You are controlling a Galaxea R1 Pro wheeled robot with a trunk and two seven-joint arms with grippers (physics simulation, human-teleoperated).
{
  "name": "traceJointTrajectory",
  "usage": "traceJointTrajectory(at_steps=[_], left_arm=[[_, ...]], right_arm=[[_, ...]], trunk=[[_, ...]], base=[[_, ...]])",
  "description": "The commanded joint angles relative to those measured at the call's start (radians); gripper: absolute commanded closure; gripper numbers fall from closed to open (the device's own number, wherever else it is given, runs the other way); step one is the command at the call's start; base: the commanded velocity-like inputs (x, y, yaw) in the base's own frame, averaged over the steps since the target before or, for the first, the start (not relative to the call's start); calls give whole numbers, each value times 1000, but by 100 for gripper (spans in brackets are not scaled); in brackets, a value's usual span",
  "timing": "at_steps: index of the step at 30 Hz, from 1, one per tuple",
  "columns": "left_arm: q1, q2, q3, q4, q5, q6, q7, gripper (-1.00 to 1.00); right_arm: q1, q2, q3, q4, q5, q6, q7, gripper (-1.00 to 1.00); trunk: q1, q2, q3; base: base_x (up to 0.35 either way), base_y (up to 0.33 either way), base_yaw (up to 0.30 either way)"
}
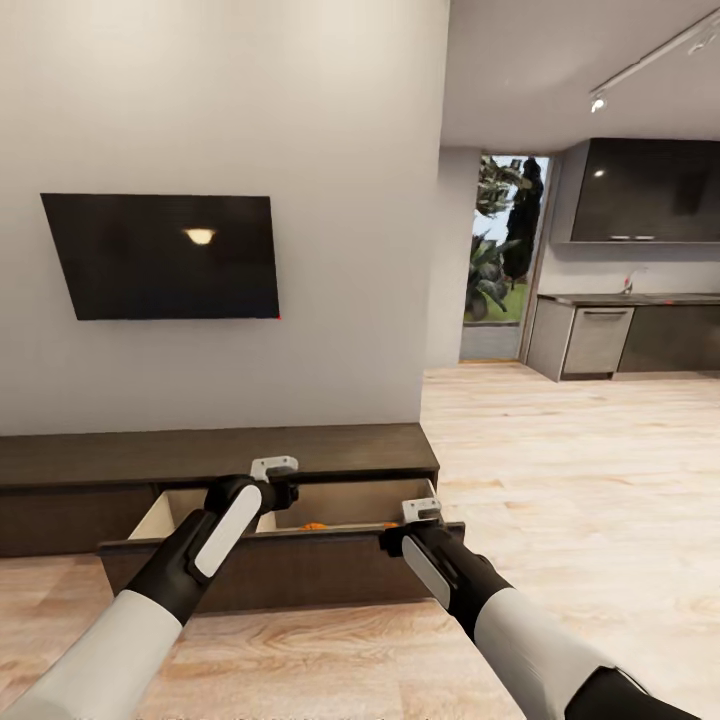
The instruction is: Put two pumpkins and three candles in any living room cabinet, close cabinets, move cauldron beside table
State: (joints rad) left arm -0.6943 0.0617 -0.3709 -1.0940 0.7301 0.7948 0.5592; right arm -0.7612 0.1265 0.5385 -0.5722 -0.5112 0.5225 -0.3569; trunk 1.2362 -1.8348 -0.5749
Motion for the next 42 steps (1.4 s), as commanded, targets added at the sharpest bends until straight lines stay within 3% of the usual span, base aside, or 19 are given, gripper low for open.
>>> traceJointTrajectory(at_steps=[1,9,15,34,42], left_arm=[[-1,1,-3,-1,10,-2,10,-100],[-3,-1,-5,63,9,-22,8,-100],[-4,-2,-10,126,8,-79,5,-100],[-5,-5,-16,175,6,-100,4,-100],[-5,-5,-43,212,5,-160,2,-100]], right_arm=[[-1,-1,6,-1,-10,2,-10,-100],[-1,-1,6,-1,-10,-3,-10,-100],[-1,-2,5,-2,-11,-26,-10,-100],[-1,-4,4,-3,-17,-30,-8,-100],[0,-3,5,-16,-20,-33,-3,-100]], trunk=[[4,-8,-4],[35,-64,-29],[58,-106,-48],[130,-239,-108],[161,-295,-133]], base=[[0,0,0],[0,0,0],[0,0,0],[0,0,0],[0,0,0]])
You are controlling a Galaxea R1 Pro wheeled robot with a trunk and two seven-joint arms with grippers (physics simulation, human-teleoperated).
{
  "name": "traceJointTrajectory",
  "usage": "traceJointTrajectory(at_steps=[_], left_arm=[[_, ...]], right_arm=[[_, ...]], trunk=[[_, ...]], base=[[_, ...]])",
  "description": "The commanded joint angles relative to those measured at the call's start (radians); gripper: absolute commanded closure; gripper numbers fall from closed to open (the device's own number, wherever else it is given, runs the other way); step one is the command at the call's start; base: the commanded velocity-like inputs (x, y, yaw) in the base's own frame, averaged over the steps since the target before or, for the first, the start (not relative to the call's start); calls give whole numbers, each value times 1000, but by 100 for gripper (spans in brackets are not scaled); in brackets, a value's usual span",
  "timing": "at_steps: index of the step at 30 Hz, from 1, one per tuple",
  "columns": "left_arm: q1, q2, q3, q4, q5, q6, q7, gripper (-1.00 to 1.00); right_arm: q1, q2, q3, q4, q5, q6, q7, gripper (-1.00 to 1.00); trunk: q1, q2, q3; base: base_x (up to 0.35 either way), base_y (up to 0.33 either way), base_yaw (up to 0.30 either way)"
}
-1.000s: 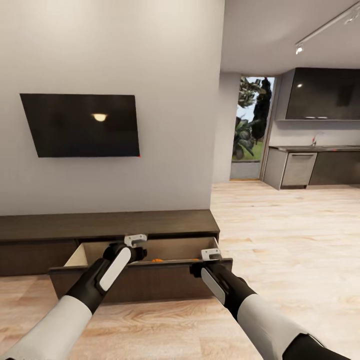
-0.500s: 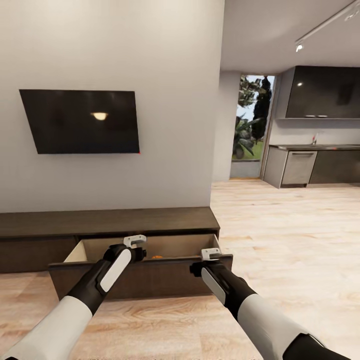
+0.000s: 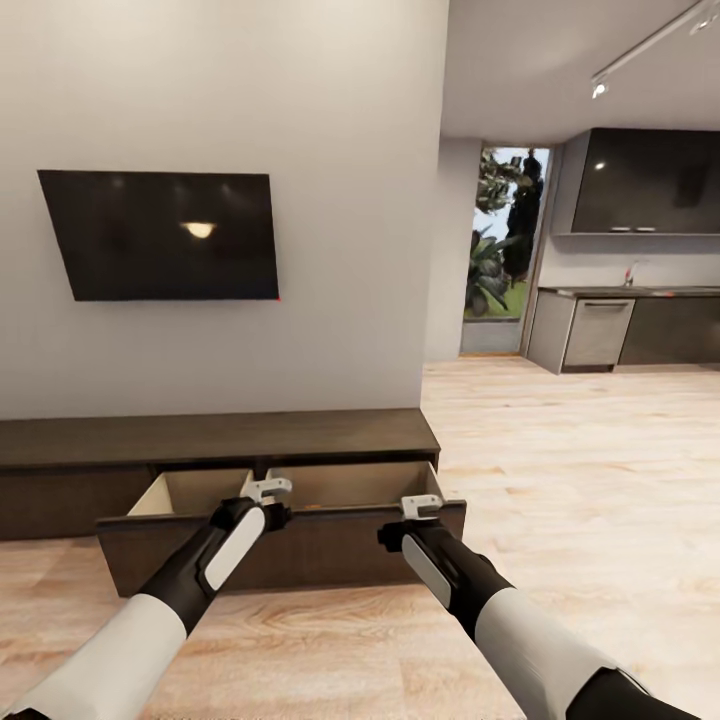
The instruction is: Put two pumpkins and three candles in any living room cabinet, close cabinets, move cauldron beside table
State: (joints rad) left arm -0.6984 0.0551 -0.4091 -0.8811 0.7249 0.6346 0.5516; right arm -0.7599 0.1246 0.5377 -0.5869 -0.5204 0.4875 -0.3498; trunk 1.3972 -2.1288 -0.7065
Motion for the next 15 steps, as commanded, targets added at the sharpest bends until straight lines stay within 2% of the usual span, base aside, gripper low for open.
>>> traceJointTrajectory(at_steps=[1,8,11,15], left_arm=[[-1,1,-7,-1,10,-2,10,-100],[0,4,-22,3,8,-53,1,-100],[0,6,-50,3,9,-123,-10,-100],[2,7,-64,23,8,-210,-30,-100]], right_arm=[[-1,0,6,-2,-10,2,-10,-100],[-1,1,10,-4,-10,-45,-9,-100],[-1,0,11,-4,-9,-54,-9,-100],[-1,1,11,-5,-9,-57,-10,-100]], trunk=[[4,-8,-4],[31,-57,-26],[42,-78,-36],[57,-106,-48]], base=[[0,0,0],[0,0,0],[0,0,0],[0,0,0]])
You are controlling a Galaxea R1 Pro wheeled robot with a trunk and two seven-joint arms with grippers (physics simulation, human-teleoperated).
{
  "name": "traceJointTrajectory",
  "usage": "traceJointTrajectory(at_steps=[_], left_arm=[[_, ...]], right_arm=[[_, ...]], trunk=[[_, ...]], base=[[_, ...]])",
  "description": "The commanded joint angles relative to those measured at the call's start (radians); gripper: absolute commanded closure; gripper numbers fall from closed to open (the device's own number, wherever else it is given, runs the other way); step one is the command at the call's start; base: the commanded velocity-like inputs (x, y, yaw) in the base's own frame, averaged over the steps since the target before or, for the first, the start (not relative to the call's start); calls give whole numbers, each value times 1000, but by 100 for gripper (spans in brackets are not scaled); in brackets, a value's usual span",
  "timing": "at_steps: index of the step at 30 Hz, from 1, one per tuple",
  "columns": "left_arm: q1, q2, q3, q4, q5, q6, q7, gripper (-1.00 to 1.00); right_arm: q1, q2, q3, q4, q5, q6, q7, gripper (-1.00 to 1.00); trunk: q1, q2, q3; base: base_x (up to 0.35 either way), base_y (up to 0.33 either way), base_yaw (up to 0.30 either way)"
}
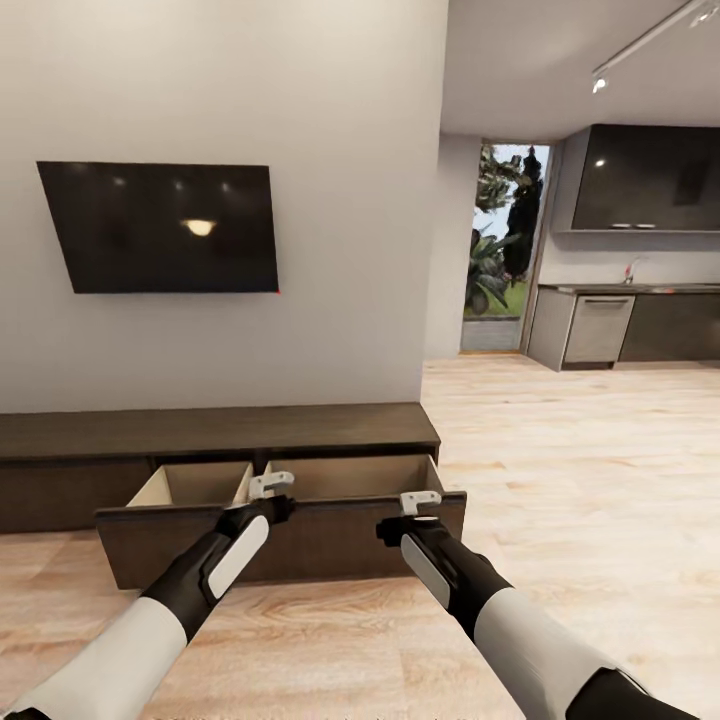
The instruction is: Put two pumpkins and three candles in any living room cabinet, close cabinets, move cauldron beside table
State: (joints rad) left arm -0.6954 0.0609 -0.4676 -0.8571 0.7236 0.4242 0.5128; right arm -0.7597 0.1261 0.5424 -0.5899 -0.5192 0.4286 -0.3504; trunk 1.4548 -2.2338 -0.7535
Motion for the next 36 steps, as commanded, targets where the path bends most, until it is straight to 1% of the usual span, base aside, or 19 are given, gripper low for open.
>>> traceJointTrajectory(at_steps=[1,2,4,6,8,9,11,12,13,14,15,16,18,21,25,26,29,33,36], left_arm=[[-1,1,-9,25,9,-37,-6,-100],[0,1,-13,57,9,-72,-27,-100],[0,0,-18,101,9,-115,-65,-100],[1,0,-25,132,9,-142,-90,-100],[1,1,-31,149,10,-170,-104,-100],[2,1,-34,155,10,-195,-109,-100],[4,1,-35,160,4,-221,-113,-100],[6,2,-37,169,-15,-248,-115,-100],[7,1,-37,177,-29,-262,-115,-100],[8,0,-37,200,-64,-294,-117,-100],[9,-1,-36,213,-83,-311,-117,-100],[10,-3,-36,240,-114,-344,-118,-100],[11,-6,-35,273,-142,-383,-118,-100],[11,-7,-35,295,-158,-410,-119,-100],[13,-8,-34,305,-164,-433,-120,-100],[13,-8,-34,307,-164,-444,-121,-100],[14,-9,-34,310,-165,-463,-121,-100],[14,-9,-35,324,-170,-474,-121,-100],[14,-10,-35,342,-173,-476,-122,-100]], right_arm=[[-1,-1,6,-4,-10,2,-10,-100],[-1,-1,4,-7,-10,1,-10,-100],[0,-2,3,-10,-11,0,-10,-100],[0,-3,1,-11,-11,-3,-10,-100],[0,-4,3,-11,-10,-22,-9,-100],[1,-4,4,-11,-9,-45,-10,-100],[2,-4,5,-11,-7,-77,-10,-100],[3,-5,6,-11,-5,-119,-11,-100],[4,-5,7,-11,-4,-140,-12,-100],[8,-5,9,-10,-3,-180,-14,-100],[11,-5,9,-9,-2,-197,-15,-100],[22,-5,10,-8,-1,-229,-16,-100],[38,-4,11,-6,-1,-269,-19,-100],[48,-3,11,6,-2,-310,-22,-100],[55,-3,10,45,-4,-370,-23,-100],[56,-3,9,71,-6,-402,-24,-100],[57,-3,7,125,-10,-457,-26,-100],[60,-1,9,189,-8,-502,-25,-100],[72,-1,10,207,-5,-527,-24,-100]], trunk=[[4,-8,-4],[8,-15,-8],[15,-29,-14],[23,-43,-20],[31,-57,-26],[34,-64,-29],[42,-78,-36],[46,-85,-39],[50,-92,-42],[54,-99,-45],[57,-106,-48],[61,-113,-51],[69,-127,-58],[80,-148,-67],[96,-176,-80],[100,-183,-83],[111,-204,-92],[126,-232,-105],[138,-253,-114]], base=[[0,0,0],[0,0,0],[0,0,0],[0,0,0],[0,0,0],[0,0,0],[0,0,0],[0,0,0],[0,0,0],[0,0,0],[0,0,0],[0,0,0],[0,0,0],[0,0,0],[0,0,0],[0,0,0],[0,0,0],[0,0,0],[0,0,0]])
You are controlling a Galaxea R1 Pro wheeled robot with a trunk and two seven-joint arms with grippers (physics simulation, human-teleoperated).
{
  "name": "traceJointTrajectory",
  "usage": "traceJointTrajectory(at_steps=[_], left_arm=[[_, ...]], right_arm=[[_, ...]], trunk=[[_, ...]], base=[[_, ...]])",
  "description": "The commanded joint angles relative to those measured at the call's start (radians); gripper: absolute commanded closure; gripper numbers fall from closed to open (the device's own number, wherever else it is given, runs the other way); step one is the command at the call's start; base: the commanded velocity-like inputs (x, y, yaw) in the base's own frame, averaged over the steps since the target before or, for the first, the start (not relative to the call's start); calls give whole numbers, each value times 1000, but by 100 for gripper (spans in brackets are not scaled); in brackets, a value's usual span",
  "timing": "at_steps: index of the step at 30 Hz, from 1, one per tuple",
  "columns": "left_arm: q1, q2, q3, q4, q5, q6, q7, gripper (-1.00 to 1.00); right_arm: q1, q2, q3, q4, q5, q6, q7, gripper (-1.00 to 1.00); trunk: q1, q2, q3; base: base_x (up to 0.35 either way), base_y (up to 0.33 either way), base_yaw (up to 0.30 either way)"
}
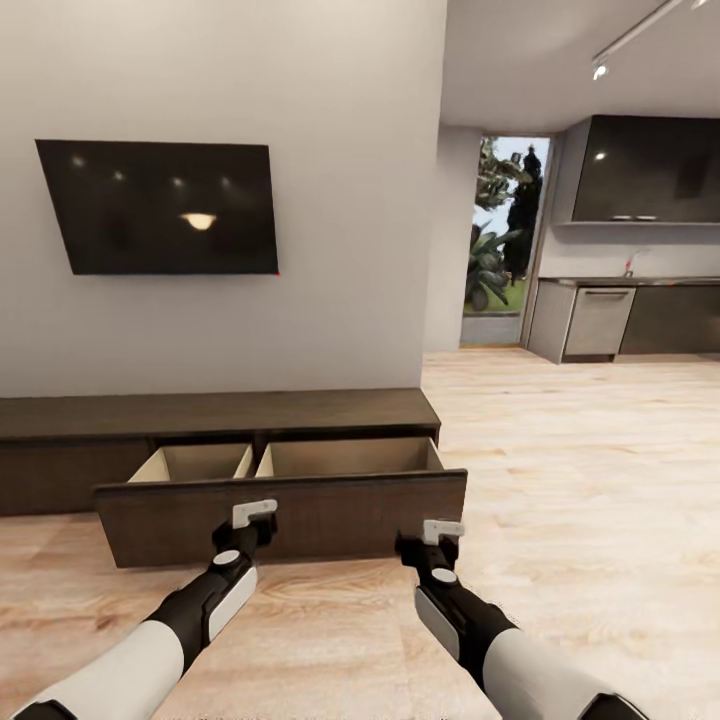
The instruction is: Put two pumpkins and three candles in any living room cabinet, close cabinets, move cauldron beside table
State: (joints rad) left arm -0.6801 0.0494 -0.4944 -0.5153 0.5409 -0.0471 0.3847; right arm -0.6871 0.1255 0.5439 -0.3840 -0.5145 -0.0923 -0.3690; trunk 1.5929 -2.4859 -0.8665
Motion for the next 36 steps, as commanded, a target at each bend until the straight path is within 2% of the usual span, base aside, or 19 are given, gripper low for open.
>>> traceJointTrajectory(at_steps=[1,9,16,26,36], left_arm=[[-1,1,-9,3,10,-5,6,-100],[-1,-2,-10,57,6,-30,-28,-100],[-1,-6,-15,72,5,-48,-38,-100],[11,-13,-20,73,5,-64,-39,-100],[26,-17,-76,73,5,-90,-38,-100]], right_arm=[[3,0,8,3,-9,-10,-5,-100],[19,1,12,14,-3,-26,-4,-100],[24,0,12,32,-2,-28,-1,-100],[31,0,13,36,-2,-42,1,-100],[39,2,19,34,-1,-66,7,-100]], trunk=[[4,-8,-4],[10,-16,-34],[13,-17,-62],[13,-17,-62],[13,-17,-62]], base=[[0,0,0],[0,0,0],[0,0,0],[0,0,0],[83,0,0]])
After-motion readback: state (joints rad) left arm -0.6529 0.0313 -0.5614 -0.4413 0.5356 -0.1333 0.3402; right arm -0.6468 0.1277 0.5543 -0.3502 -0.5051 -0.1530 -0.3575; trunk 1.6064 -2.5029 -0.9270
